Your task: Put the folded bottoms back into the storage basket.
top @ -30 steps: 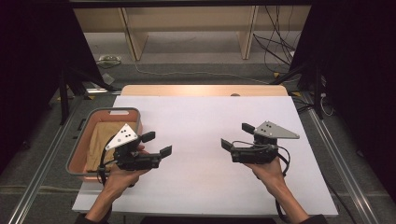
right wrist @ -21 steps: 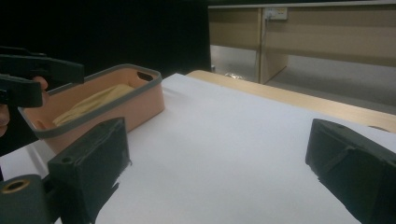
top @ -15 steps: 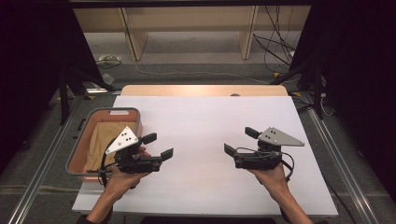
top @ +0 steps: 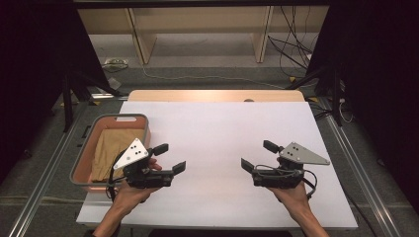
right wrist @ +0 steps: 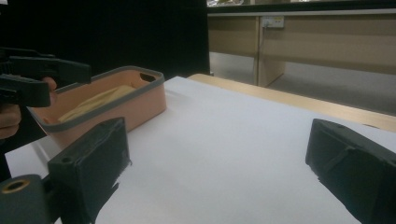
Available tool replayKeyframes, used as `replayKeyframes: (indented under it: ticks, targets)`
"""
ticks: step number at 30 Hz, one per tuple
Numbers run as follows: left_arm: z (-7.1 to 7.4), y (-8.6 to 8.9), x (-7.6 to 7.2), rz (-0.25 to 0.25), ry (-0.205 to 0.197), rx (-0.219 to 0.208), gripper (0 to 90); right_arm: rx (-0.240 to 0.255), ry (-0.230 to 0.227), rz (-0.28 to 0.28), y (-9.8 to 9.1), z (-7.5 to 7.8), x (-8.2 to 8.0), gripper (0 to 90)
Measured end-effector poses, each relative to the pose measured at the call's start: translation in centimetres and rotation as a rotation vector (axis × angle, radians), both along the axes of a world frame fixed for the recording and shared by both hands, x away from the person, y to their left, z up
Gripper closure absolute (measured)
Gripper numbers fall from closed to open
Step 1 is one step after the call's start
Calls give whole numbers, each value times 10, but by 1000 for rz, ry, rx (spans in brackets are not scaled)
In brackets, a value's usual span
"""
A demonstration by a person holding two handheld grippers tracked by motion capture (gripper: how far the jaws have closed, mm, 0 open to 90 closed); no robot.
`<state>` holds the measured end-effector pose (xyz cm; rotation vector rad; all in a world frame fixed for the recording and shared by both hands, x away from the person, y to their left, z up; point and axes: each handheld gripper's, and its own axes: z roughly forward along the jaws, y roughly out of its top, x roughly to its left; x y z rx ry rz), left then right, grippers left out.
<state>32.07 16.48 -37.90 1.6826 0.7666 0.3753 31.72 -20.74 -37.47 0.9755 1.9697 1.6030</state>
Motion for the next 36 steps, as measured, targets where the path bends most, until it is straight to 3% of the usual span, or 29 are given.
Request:
replayKeyframes:
  ticks: [24, 30, 36]
  targets:
    - [-8, 8, -7, -5, 8, -32, 136, -8, 3, -1, -8, -14, -20, 41]
    - [-11, 10, -8, 1, 5, -23, 112, -13, -2, -11, -11, -20, -23, 9]
    - [-14, 10, -11, 5, -2, 12, 61, -2, 3, -26, -13, -23, -27, 3]
